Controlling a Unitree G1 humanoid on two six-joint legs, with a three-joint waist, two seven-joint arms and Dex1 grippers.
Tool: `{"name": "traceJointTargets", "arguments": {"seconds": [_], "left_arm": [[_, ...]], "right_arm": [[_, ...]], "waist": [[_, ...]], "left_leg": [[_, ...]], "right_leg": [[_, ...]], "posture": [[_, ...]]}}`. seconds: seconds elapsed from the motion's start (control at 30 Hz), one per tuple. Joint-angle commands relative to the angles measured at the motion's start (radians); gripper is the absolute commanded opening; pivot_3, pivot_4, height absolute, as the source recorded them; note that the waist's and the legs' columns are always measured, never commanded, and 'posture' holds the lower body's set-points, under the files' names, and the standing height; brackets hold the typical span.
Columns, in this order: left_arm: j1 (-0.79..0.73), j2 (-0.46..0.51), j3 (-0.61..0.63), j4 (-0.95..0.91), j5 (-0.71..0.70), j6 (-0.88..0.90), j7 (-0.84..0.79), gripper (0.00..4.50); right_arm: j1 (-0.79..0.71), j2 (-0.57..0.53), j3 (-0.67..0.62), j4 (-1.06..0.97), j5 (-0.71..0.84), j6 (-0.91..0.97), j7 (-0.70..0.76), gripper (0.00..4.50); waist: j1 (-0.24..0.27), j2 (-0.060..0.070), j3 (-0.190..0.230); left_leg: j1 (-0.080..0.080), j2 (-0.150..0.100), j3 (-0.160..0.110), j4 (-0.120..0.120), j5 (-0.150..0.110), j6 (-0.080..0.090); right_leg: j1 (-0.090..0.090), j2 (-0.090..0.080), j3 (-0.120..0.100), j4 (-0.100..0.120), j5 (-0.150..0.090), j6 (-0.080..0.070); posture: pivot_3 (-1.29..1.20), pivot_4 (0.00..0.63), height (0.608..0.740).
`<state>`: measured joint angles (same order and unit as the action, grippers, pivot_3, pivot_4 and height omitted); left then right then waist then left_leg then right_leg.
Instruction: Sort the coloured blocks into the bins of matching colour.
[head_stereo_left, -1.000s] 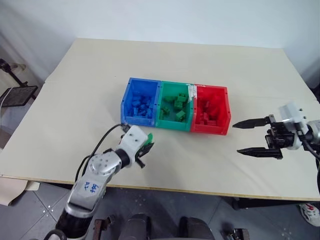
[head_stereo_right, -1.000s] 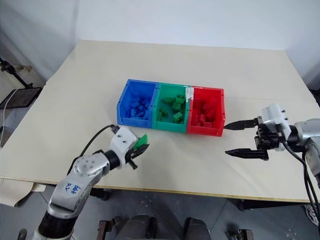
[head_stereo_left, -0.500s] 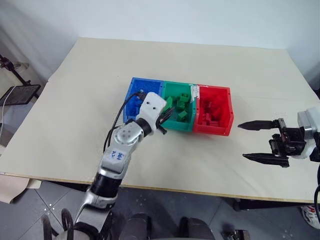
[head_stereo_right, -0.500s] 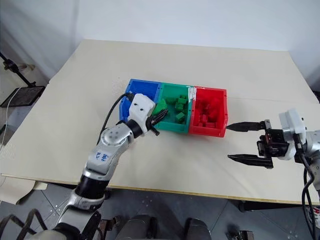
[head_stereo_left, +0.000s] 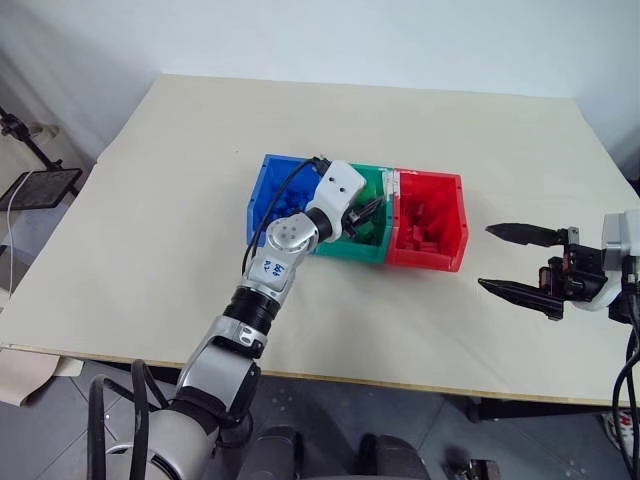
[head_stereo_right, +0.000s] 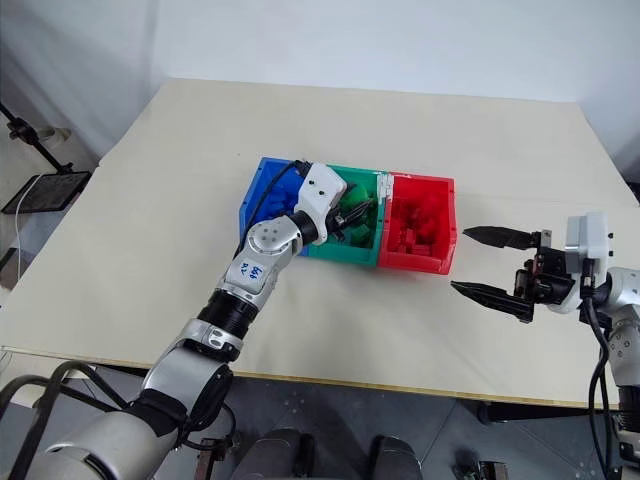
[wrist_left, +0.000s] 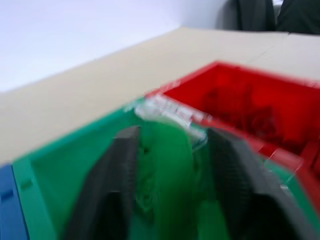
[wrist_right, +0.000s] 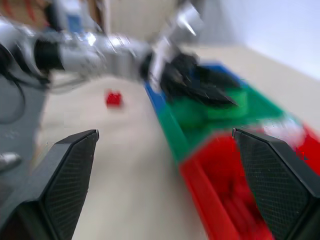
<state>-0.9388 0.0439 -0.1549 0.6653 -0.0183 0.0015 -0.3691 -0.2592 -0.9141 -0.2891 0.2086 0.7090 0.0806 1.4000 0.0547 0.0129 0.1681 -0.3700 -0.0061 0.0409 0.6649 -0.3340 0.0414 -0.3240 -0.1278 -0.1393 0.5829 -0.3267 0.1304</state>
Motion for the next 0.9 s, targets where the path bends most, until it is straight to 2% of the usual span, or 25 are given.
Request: {"name": "traceJointTargets", "arguments": {"seconds": [0.03, 0.13, 0.2, 0.3, 0.5, 0.63, 0.77, 0.9], "left_arm": [[-0.046, 0.002, 0.022, 0.025, 0.008, -0.066, 0.002, 3.46], [-0.036, 0.021, 0.027, 0.006, 0.012, -0.074, -0.006, 4.34], [-0.018, 0.034, 0.03, -0.028, 0.008, -0.066, -0.02, 4.34], [0.077, 0.085, 0.028, -0.214, -0.02, -0.002, -0.083, 4.34], [0.397, 0.255, 0.037, -0.715, -0.158, 0.234, -0.262, 4.34], [0.659, 0.406, 0.14, -0.983, -0.274, 0.343, -0.338, 4.34], [0.838, 0.496, 0.257, -1.059, -0.326, 0.325, -0.374, 4.34], [1.056, 0.575, 0.444, -1.066, -0.4, 0.265, -0.477, 4.34]], "right_arm": [[-0.036, -0.04, -0.051, 0.125, -0.063, -0.051, 0.023, 4.5], [-0.072, -0.042, -0.057, 0.188, -0.083, -0.064, 0.043, 4.5], [-0.091, -0.038, -0.059, 0.207, -0.093, -0.068, 0.057, 4.5], [-0.111, -0.035, -0.062, 0.224, -0.089, -0.061, 0.098, 4.5], [-0.135, -0.051, -0.068, 0.272, -0.08, -0.056, 0.205, 4.5], [-0.074, -0.136, 0.045, 0.245, -0.042, -0.087, 0.214, 4.5], [-0.033, -0.219, 0.15, 0.176, 0.036, -0.103, 0.214, 4.5], [0.008, -0.32, 0.238, 0.158, 0.107, -0.13, 0.214, 4.5]], "waist": [[-0.002, 0.0, 0.0], [-0.006, 0.0, 0.0], [-0.009, 0.0, 0.0], [-0.014, 0.0, 0.0], [-0.029, 0.001, -0.001], [-0.028, 0.002, -0.001], [-0.03, 0.002, -0.001], [-0.032, 0.002, -0.001]], "left_leg": [[0.0, 0.0, 0.0, 0.0, 0.0, 0.0], [0.0, 0.0, 0.001, 0.0, 0.0, 0.0], [0.001, 0.001, 0.001, 0.0, 0.0, -0.001], [0.001, 0.001, 0.001, -0.001, 0.001, -0.001], [0.001, 0.001, -0.001, 0.0, 0.001, -0.001], [0.001, 0.001, -0.003, 0.0, 0.001, -0.001], [0.001, 0.002, -0.004, 0.0, 0.0, -0.001], [0.001, 0.002, -0.003, 0.0, 0.0, -0.001]], "right_leg": [[0.0, 0.0, 0.0, 0.0, 0.0, 0.0], [0.0, 0.0, 0.0, 0.001, 0.0, 0.0], [-0.001, 0.0, 0.0, 0.001, 0.0, 0.0], [-0.001, 0.001, 0.001, 0.001, 0.0, 0.0], [-0.001, 0.0, 0.004, 0.002, 0.0, 0.0], [0.0, -0.002, 0.008, 0.002, 0.0, 0.0], [0.002, -0.005, 0.009, -0.002, 0.0, 0.0], [0.003, -0.006, 0.011, -0.007, 0.0, 0.0]], "posture": [[0.0, 0.15, 0.74], [0.0, 0.15, 0.74], [0.0, 0.15, 0.74], [0.0, 0.15, 0.74], [0.0, 0.15, 0.74], [0.0, 0.15, 0.74], [0.0, 0.15, 0.74], [0.0, 0.15, 0.74]]}}
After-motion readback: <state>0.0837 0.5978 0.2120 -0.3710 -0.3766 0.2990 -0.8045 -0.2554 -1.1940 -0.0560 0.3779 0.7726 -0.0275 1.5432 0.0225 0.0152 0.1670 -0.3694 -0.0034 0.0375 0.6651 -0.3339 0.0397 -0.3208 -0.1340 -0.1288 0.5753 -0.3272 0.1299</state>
